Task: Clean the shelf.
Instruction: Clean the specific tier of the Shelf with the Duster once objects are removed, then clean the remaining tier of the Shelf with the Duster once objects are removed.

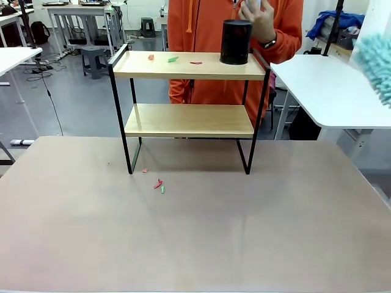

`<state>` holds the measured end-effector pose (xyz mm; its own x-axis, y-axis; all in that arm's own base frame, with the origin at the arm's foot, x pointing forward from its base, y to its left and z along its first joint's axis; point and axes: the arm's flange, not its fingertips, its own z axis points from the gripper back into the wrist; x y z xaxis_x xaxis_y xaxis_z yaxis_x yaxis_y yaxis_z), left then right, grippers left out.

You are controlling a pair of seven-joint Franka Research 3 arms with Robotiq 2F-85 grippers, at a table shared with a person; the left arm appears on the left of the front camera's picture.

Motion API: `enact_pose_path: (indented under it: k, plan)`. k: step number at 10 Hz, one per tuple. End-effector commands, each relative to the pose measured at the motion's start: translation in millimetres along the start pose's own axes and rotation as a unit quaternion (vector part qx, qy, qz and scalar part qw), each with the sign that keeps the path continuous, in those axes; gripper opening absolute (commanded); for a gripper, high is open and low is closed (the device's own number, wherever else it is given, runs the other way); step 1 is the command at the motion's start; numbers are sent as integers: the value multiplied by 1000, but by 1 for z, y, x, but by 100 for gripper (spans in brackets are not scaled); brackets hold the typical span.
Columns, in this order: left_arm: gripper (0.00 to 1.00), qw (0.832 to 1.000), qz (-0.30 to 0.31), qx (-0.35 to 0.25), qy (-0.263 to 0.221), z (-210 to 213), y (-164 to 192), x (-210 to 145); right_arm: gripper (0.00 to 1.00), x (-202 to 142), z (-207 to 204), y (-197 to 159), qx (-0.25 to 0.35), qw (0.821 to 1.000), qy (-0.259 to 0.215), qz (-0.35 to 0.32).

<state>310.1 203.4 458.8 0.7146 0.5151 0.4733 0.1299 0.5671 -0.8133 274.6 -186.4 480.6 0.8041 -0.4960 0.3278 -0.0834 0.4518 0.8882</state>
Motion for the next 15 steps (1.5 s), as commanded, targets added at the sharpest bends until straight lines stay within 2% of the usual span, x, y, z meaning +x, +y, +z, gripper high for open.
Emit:
enact_pose_path:
  k: [1, 2, 3, 15]
  plan:
    - [100, 1000, -9, -10, -7, -2, 1, 0, 0, -64, -76, -18, -22, 996, 37, -76]
    - [100, 1000, -9, -10, -7, -2, 1, 0, 0, -57, -97, -16, -78, 990, 85, -80]
    - [100, 1000, -9, -10, -7, -2, 1, 0, 0, 3, -22, -20, -16, 999, 20, -43]
    - [100, 1000, -9, -10, -7, -2, 1, 0, 0, 3, -22, -20, -16, 999, 20, -43]
